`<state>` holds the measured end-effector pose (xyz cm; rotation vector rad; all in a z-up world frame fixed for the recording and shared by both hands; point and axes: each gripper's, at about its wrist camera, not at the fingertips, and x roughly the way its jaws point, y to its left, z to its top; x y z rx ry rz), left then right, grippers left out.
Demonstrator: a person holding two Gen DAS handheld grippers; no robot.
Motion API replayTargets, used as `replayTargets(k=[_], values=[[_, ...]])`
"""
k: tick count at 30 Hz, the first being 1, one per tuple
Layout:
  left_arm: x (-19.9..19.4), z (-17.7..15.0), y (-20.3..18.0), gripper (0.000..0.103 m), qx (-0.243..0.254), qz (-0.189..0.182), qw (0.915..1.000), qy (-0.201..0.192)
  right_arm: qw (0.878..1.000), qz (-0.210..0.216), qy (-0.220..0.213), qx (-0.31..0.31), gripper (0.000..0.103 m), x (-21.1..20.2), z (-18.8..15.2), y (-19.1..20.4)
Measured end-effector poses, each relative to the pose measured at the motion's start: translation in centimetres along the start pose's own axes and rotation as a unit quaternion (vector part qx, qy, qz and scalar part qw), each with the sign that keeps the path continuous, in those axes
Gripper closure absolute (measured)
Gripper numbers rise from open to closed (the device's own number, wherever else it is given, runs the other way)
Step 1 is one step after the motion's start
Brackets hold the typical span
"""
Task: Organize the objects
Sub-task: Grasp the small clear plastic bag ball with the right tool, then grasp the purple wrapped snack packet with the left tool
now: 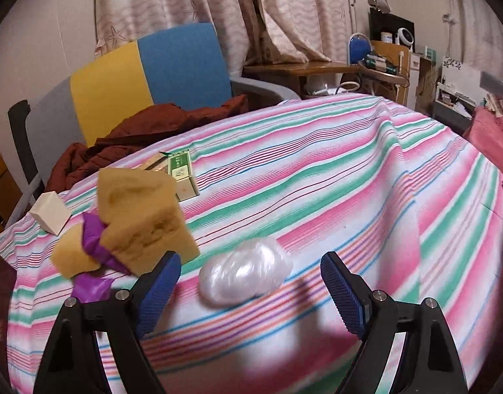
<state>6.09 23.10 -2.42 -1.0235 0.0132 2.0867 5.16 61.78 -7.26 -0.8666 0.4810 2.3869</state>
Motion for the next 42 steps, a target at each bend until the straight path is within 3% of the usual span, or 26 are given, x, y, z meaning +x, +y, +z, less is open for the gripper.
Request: replayTargets(k=[2, 6, 10, 21, 30, 37, 41, 42], values=[[0.7, 0.4, -0.2, 0.035, 0.000, -0.002, 1.0000, 0.006, 1.000, 0.006, 0.011, -0.001, 0.020, 0.7, -0.1, 0.0], [2.3, 1.3, -0.8, 0.035, 0.005, -0.007, 0.9999, 0.015, 0.999, 0.012, 0.033, 0.005, 0.039, 2.0, -0.5, -0.4], [4.2, 2.1, -1.5, 0.035, 0.014, -0.011, 0.9995, 0.025, 0.999, 0.022, 0.029, 0.014, 0.045, 1.8, -1.0, -0.7], [12.0, 5.7, -3.8, 0.035, 0.022, -0.024, 0.9977, 0.060, 1.000, 0.021, 0.015, -0.005, 0.048, 1.2, -2.2, 0.2], [17.4, 10.0, -4.1, 0.034, 0.005, -0.034, 0.9979, 0.055, 1.000, 0.024, 0.012, 0.004, 0.048, 1.3, -2.3, -0.3], [21.3, 10.1, -5.2, 0.034, 0.068, 0.002, 0.9955, 0.066, 1.000, 0.021, 0.009, 0.004, 0.048, 1.5, -2.4, -0.2], [21.5, 9.9, -5.6, 0.035, 0.086, 0.000, 0.9943, 0.064, 1.000, 0.022, 0.008, 0.006, 0.048, 1.5, -2.3, -0.3], [21.4, 9.9, -5.5, 0.040, 0.084, -0.002, 0.9946, 0.061, 1.000, 0.022, 0.008, 0.006, 0.048, 1.5, -2.3, -0.2]])
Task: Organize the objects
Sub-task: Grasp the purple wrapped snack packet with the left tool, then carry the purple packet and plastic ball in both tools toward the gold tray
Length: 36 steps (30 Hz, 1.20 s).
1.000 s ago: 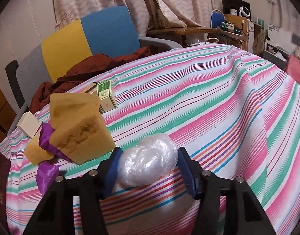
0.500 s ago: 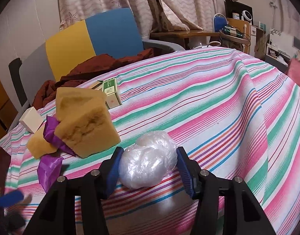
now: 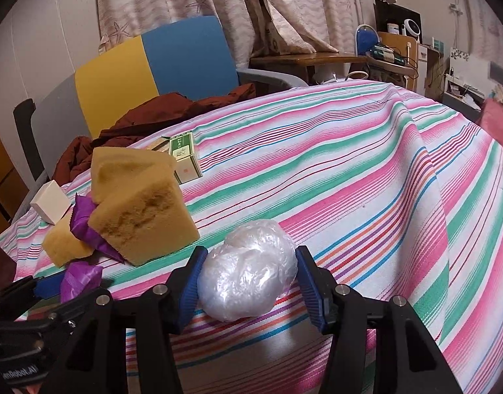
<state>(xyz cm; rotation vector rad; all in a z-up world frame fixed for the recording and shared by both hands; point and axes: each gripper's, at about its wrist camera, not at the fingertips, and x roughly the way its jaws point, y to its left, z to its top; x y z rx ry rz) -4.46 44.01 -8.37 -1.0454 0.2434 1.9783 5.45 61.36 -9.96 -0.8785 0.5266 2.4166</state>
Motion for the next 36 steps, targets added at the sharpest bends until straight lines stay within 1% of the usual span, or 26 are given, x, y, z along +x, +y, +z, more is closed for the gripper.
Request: replayTargets(k=[2, 5, 10, 18, 22, 27, 31, 36], values=[[-0.1, -0.1, 0.4, 0.046, -0.009, 0.003, 1.0000, -0.004, 1.000, -0.001, 0.000, -0.001, 0.048, 0.0, 0.0, 0.0], [-0.5, -0.4, 1.0, 0.049, -0.019, -0.009, 0.9997, -0.012, 1.000, -0.001, 0.000, -0.001, 0.048, 0.0, 0.1, 0.0], [-1.3, -1.1, 0.7, 0.050, -0.002, 0.000, 0.9998, -0.022, 1.000, -0.004, 0.000, -0.003, 0.048, 0.0, 0.1, 0.0], [-3.9, -3.7, 1.6, 0.050, -0.015, 0.009, 0.9990, -0.042, 1.000, -0.013, -0.006, -0.014, 0.052, -0.2, 0.1, 0.3], [-4.8, -4.7, 2.1, 0.050, -0.025, 0.010, 0.9984, -0.049, 0.999, -0.019, -0.015, -0.038, 0.053, -0.6, 0.0, 1.3], [-5.7, -5.4, 2.4, 0.050, -0.031, 0.008, 0.9980, -0.056, 0.995, -0.029, -0.031, -0.085, 0.053, -1.4, -0.5, 3.3], [-6.1, -6.0, 2.7, 0.050, -0.037, 0.009, 0.9974, -0.060, 0.993, -0.031, -0.038, -0.108, 0.053, -2.1, -1.0, 4.5], [-7.1, -6.7, 3.8, 0.050, -0.060, 0.004, 0.9958, -0.069, 0.991, -0.027, -0.038, -0.127, 0.053, -2.9, -2.1, 5.9]])
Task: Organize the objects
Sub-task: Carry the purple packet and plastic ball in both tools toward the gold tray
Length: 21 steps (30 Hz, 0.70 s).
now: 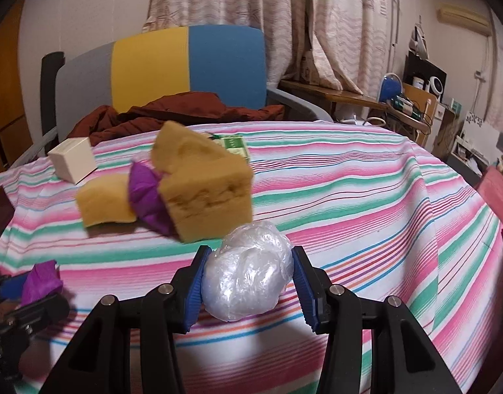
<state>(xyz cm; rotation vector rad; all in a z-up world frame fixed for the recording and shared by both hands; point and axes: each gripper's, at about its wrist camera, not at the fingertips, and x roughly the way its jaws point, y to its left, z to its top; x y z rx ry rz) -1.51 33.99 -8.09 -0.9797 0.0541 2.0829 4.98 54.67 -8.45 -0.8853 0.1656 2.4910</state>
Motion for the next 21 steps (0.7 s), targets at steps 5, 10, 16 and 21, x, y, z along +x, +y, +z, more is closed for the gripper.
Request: replayTargets(k=[5, 10, 16, 21], values=[[-1.1, -0.9, 0.6, 0.050, -0.011, -0.003, 0.9999, -0.006, 1.000, 0.021, -0.004, -0.008, 0.053, -1.5, -0.7, 1.5], [-2.1, -1.6, 1.3, 0.050, -0.020, -0.013, 0.9997, -0.008, 0.997, 0.072, 0.008, 0.030, 0.053, -3.4, -2.2, 2.7], [-4.4, -2.5, 2.0, 0.050, -0.026, -0.011, 0.9995, -0.012, 0.994, 0.105, 0.010, 0.035, 0.053, -5.5, -2.6, 4.8], [-7.5, -3.5, 2.7, 0.050, -0.048, -0.036, 0.9979, -0.027, 0.991, 0.130, 0.009, 0.036, 0.053, -6.7, -2.4, 6.7]])
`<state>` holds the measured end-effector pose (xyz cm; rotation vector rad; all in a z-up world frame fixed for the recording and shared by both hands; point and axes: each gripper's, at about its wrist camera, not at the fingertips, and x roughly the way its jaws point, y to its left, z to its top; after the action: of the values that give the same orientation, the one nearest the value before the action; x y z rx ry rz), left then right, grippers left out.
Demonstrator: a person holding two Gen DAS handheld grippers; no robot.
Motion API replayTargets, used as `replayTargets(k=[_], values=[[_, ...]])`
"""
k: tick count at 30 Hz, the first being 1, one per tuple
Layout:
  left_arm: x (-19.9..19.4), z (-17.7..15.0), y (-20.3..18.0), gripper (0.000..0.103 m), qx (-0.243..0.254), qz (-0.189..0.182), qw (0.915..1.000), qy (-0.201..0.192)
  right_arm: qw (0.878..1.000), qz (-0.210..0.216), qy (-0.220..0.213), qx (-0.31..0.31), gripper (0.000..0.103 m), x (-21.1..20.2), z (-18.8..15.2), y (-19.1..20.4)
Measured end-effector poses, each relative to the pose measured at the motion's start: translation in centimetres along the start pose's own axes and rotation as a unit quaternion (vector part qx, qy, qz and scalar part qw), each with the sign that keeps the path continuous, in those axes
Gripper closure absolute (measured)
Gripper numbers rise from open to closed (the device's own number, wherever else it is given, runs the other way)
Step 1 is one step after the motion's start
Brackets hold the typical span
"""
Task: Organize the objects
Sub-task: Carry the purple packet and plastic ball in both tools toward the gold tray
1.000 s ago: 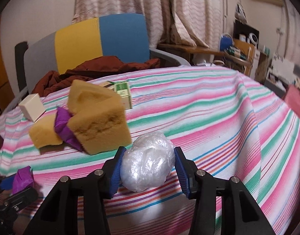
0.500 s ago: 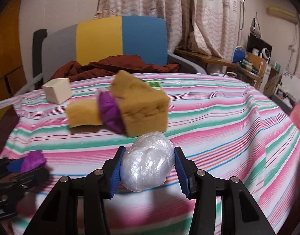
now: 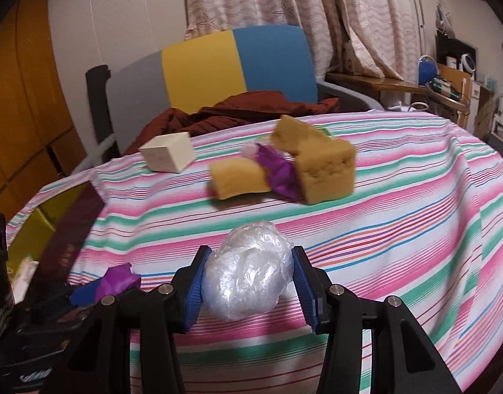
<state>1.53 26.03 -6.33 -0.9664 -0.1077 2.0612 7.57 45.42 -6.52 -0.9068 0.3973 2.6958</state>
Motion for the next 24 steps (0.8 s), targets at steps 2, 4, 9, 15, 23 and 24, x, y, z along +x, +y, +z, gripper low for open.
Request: replayTargets(k=[2, 4, 9, 15, 23, 24], values=[[-1.5, -0.3, 0.0, 0.050, 0.003, -0.001, 0.9999, -0.010, 1.000, 0.013, 0.006, 0.000, 0.053, 0.0, -0.2, 1.0], [-2.9, -0.6, 0.2, 0.050, 0.003, -0.001, 0.9997, -0.022, 1.000, 0.022, 0.008, -0.005, 0.053, -0.2, -0.3, 2.2], [-7.6, -0.6, 1.9, 0.050, -0.020, 0.001, 0.9976, -0.066, 0.999, 0.047, 0.009, -0.007, 0.053, -0.9, -0.5, 4.5], [-11.9, 0.3, 5.3, 0.050, -0.048, 0.029, 0.9927, -0.107, 0.995, 0.101, 0.003, -0.023, 0.053, -2.5, -0.4, 9.0], [-14.8, 2.7, 12.9, 0.050, -0.109, 0.086, 0.9835, -0.116, 0.976, 0.199, 0.021, -0.081, 0.053, -3.7, -1.0, 17.1], [-14.9, 3.0, 13.9, 0.050, -0.118, 0.090, 0.9824, -0.113, 0.972, 0.212, 0.028, -0.093, 0.053, -3.7, -1.2, 18.3]])
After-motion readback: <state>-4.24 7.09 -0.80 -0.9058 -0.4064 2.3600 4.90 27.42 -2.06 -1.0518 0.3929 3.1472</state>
